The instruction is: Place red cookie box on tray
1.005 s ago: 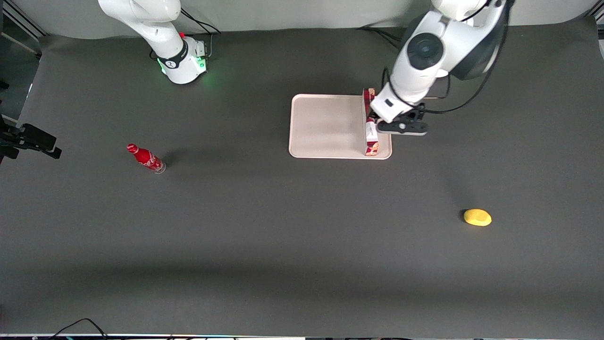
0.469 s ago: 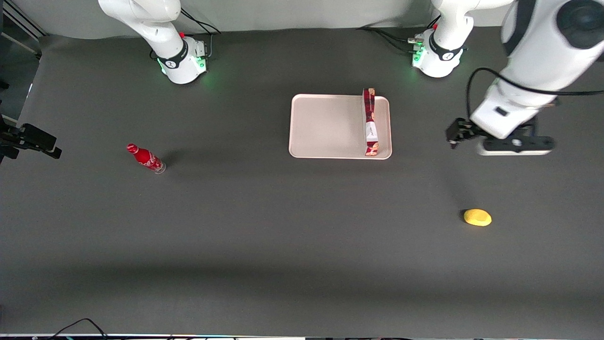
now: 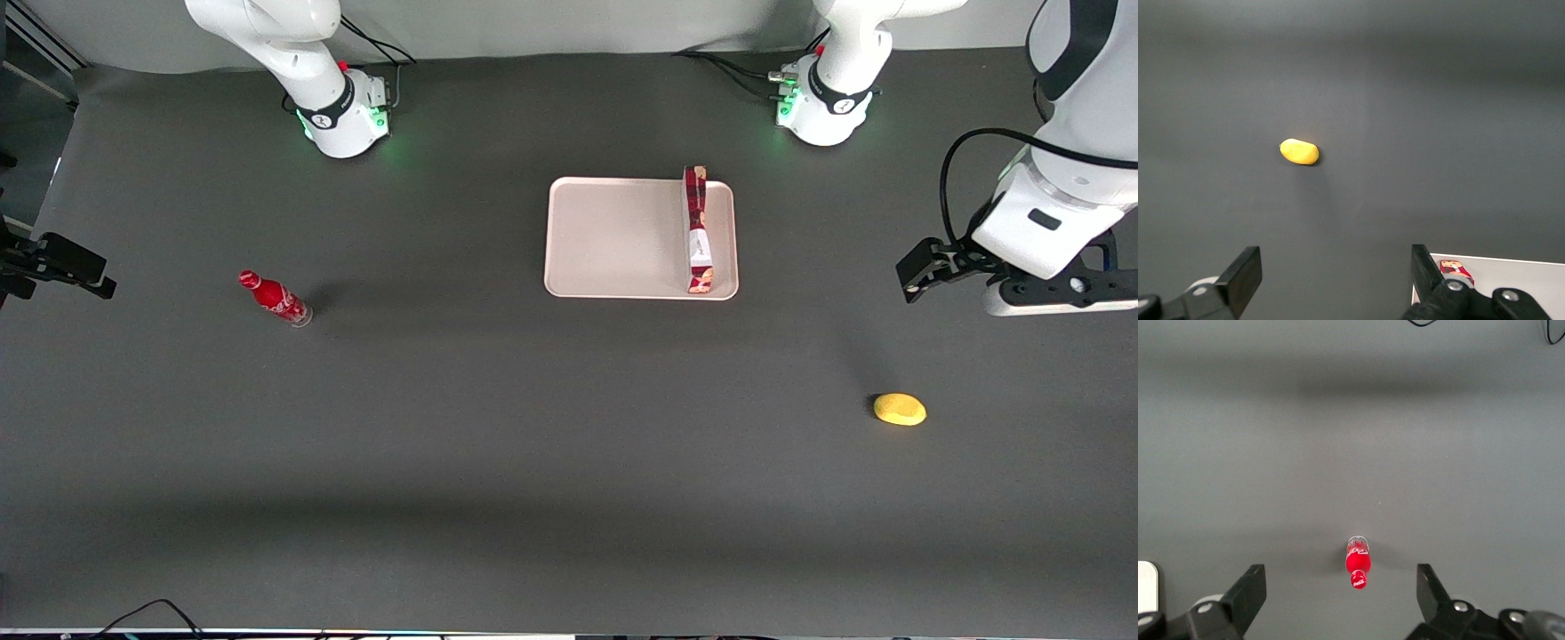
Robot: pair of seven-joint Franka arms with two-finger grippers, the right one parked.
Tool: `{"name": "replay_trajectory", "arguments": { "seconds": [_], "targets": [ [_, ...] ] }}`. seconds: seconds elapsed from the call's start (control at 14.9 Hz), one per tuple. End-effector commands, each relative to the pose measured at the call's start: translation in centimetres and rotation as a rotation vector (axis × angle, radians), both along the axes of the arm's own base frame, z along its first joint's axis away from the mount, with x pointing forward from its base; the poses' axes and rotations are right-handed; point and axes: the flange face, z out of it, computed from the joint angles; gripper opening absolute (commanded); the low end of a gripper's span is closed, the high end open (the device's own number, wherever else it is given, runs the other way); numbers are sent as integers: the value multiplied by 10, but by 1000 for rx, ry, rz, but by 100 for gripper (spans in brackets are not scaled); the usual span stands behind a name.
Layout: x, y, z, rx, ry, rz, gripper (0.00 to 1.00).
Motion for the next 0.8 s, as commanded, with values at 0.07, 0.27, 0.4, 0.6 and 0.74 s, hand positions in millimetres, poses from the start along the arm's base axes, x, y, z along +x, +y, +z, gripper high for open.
{"name": "replay_trajectory", "arguments": {
  "seconds": [0.07, 0.27, 0.4, 0.6, 0.74],
  "targets": [
    [-17, 21, -3, 15, 30, 24, 100],
    [-40, 37, 6, -3, 31, 25, 100],
    [-46, 45, 7, -16, 28, 39, 100],
    [-43, 42, 10, -71, 30, 35, 100],
    [-43, 40, 10, -69, 33, 30, 100]
  ]
}}
